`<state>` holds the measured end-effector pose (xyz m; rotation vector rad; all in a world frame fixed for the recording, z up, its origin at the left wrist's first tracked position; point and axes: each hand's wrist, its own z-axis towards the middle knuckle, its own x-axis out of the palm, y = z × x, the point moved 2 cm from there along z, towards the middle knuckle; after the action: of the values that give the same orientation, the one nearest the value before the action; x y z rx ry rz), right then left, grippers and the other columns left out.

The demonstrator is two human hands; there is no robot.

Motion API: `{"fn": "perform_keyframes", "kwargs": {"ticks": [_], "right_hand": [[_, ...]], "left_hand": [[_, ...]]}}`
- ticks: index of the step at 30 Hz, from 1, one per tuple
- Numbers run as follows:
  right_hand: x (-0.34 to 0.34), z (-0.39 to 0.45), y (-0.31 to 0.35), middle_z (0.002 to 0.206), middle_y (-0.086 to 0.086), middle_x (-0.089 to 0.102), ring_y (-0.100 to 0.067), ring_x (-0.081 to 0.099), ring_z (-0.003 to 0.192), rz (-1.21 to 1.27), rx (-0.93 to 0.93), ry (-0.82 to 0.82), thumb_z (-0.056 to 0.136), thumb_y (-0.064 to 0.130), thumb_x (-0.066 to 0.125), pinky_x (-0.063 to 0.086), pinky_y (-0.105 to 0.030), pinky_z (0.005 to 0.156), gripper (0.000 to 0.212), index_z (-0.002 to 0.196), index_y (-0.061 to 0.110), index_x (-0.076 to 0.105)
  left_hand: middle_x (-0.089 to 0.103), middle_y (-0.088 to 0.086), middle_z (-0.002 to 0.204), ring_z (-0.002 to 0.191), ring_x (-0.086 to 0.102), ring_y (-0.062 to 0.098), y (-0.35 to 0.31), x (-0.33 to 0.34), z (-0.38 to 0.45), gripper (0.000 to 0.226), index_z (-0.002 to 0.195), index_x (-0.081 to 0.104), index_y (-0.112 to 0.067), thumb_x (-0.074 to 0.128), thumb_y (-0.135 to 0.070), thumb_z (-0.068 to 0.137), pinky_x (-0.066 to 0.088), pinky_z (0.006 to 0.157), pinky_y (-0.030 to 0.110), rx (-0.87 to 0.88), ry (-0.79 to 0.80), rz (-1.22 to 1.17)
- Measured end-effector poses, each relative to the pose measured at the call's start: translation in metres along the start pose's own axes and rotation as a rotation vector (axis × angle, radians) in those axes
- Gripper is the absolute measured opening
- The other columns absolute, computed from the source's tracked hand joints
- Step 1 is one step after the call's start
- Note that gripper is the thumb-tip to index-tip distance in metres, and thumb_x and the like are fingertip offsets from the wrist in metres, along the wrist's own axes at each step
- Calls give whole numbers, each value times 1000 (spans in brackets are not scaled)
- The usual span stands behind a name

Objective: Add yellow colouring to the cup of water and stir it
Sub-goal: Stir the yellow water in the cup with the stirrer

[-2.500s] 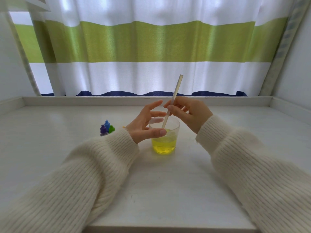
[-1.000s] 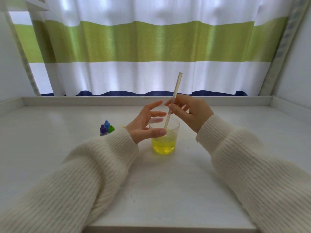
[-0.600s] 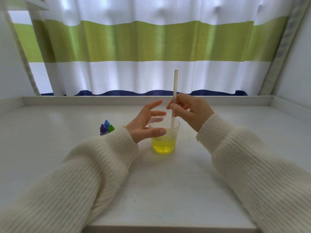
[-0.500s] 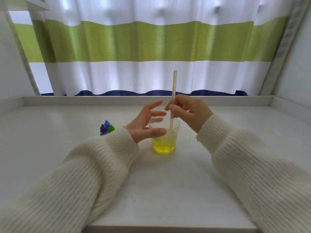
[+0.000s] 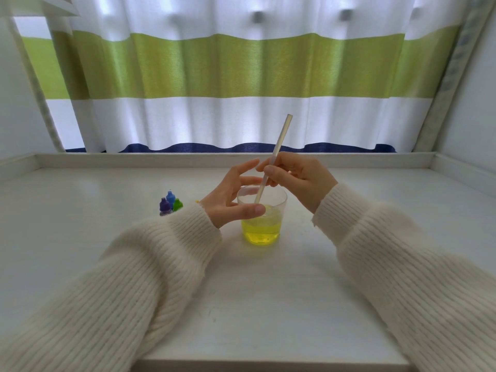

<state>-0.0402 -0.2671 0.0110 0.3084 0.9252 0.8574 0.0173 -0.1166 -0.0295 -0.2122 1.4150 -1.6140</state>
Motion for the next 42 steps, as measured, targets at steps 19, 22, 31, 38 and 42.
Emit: {"fn": "perform_keyframes", "kwargs": {"ticks": [19,22,31,38,42], "right_hand": [[-2,4,-10,78,5,60,-8,58,74,-192,14,-54,94,26,36,44,-10,64,25,109,24,55],[0,4,-10,77,5,57,-8,57,74,-214,11,-20,91,22,40,43,-11,63,25,113,24,53],[-2,5,-10,78,12,55,0,54,73,-231,38,41,86,23,55,43,-11,66,34,120,29,52],[-5,4,-7,74,13,58,1,57,72,-128,88,10,81,27,63,41,-11,64,34,112,29,50],[-7,4,-6,75,16,59,4,56,71,-183,72,-3,81,25,63,39,-8,63,19,99,27,56]], "left_hand": [[45,-22,119,110,47,-4,-6,1,-3,87,115,24,-59,74,-58,45,47,86,32,-17,8,3],[45,-22,119,109,48,-6,-7,1,-4,86,114,24,-60,74,-62,45,47,83,27,-27,10,-2],[53,-3,116,114,48,23,-14,2,2,68,122,30,-39,60,-57,64,35,98,50,-159,-132,-300],[60,-5,111,112,52,21,-12,0,0,54,121,33,-43,29,-62,71,37,97,47,-176,-189,-416],[60,-5,110,111,53,21,-12,0,1,56,121,33,-43,28,-64,69,37,97,47,-175,-190,-420]]}}
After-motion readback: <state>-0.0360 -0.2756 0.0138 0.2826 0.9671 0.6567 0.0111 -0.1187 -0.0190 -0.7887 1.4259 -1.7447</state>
